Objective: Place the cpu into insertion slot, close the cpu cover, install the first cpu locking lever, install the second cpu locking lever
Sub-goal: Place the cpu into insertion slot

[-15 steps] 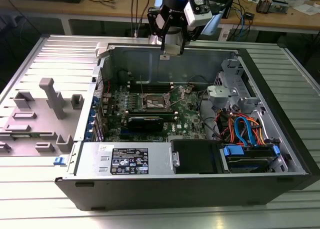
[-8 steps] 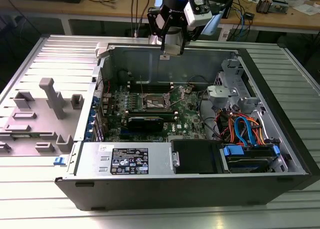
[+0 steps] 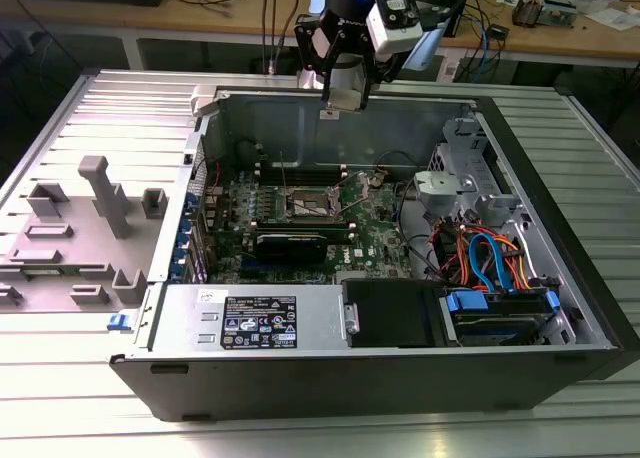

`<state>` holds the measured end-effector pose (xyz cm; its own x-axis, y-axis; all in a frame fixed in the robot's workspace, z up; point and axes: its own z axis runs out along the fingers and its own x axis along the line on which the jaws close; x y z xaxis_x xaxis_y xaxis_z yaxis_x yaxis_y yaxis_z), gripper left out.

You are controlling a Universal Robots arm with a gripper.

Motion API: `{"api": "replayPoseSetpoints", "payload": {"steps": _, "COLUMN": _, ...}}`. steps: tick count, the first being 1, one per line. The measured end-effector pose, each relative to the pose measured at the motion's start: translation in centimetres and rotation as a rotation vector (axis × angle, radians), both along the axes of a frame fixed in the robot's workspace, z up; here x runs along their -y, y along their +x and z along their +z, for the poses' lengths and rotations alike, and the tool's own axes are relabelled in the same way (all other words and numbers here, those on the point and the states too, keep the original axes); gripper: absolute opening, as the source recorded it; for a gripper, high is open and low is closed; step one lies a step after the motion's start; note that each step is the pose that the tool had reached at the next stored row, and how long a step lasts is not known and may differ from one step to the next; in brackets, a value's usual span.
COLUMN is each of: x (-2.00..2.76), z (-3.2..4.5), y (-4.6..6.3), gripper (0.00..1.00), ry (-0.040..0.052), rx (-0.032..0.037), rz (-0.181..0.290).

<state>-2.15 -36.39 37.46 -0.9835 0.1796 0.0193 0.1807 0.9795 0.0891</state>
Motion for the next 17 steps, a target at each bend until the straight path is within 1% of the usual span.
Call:
{"api": "replayPoseSetpoints", "payload": {"steps": 7, "x": 0.0, "z": 0.0, "y": 0.0, "gripper": 0.54, "ry": 0.0001, "rx": 0.0, "rz": -0.001}}
{"api": "replayPoseSetpoints", "payload": {"steps": 12, "x": 0.24, "z": -0.02, "y": -0.01, "gripper": 0.54, "ry": 0.0001, "rx": 0.0, "rz": -0.005}}
{"api": "replayPoseSetpoints", "payload": {"steps": 17, "x": 0.28, "z": -0.1, "y": 0.0, "gripper": 0.54, "ry": -0.001, "rx": 0.0, "rz": -0.046}}
